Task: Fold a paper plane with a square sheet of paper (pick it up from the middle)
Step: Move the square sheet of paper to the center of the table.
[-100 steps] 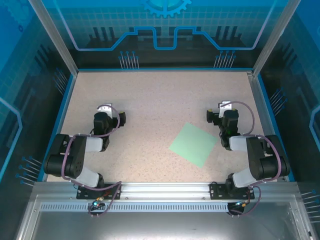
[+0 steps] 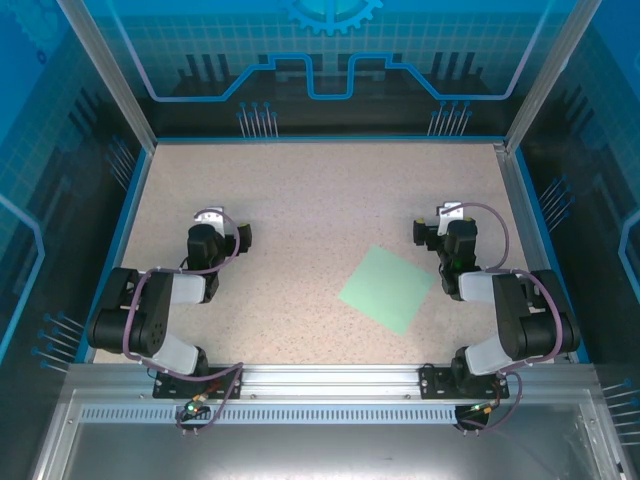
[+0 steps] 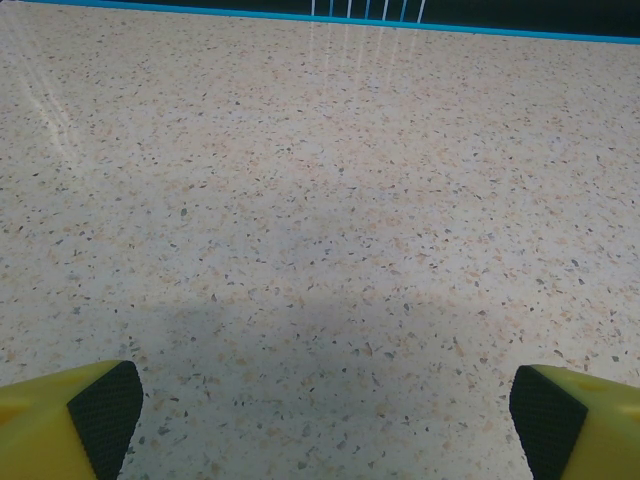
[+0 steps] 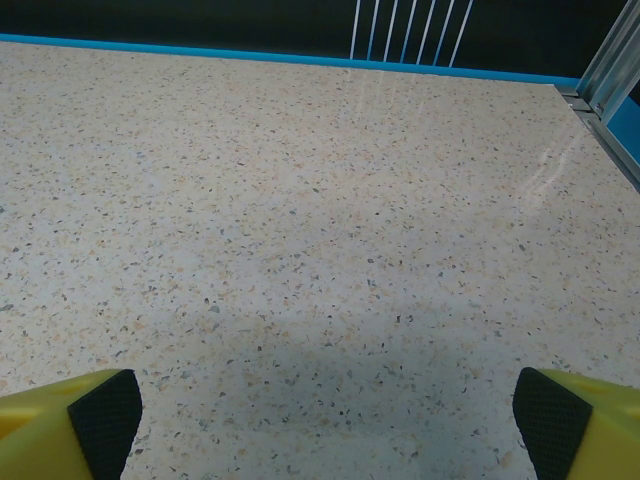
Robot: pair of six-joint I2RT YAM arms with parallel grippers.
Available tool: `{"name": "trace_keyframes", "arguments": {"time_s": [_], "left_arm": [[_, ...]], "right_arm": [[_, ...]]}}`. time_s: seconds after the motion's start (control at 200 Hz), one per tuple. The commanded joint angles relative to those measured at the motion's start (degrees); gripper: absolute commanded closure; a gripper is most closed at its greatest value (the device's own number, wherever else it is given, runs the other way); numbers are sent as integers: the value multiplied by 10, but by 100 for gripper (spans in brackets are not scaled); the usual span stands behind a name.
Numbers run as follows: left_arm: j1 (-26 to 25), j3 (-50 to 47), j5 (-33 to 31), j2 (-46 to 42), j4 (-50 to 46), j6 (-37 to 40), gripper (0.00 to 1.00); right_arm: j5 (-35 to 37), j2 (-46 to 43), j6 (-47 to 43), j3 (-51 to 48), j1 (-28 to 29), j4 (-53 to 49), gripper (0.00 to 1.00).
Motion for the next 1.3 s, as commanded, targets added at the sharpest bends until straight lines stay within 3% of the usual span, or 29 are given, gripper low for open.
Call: {"name": "trace_keyframes", "arguments": {"time_s": [0.0, 0.37, 0.53, 0.625, 0.77, 0.89, 1.15, 1.296], "left_arm": [[6, 12, 8, 1, 12, 6, 2], [5, 13, -3, -6, 4, 6, 2], [-21, 68, -57, -83, -165, 0, 1], [-36, 120, -50, -133, -303, -58, 1], [-86, 218, -33, -164, -474, -157, 2], [-146, 294, -43, -140, -570, -184, 1], [-241, 393, 20, -64, -612, -207, 2], [-280, 425, 61, -27, -609, -206, 2]], "right_arm": [[7, 4, 6, -5, 8, 20, 0], [-4, 3, 7, -5, 4, 20, 1], [-4, 3, 6, -5, 4, 20, 0], [-3, 3, 6, -5, 4, 20, 1], [40, -6, 5, 1, 19, 1, 0], [48, -5, 0, 1, 26, 7, 1], [29, -23, -22, -18, 35, 33, 1], [45, -118, -17, 47, 36, -151, 1]]}}
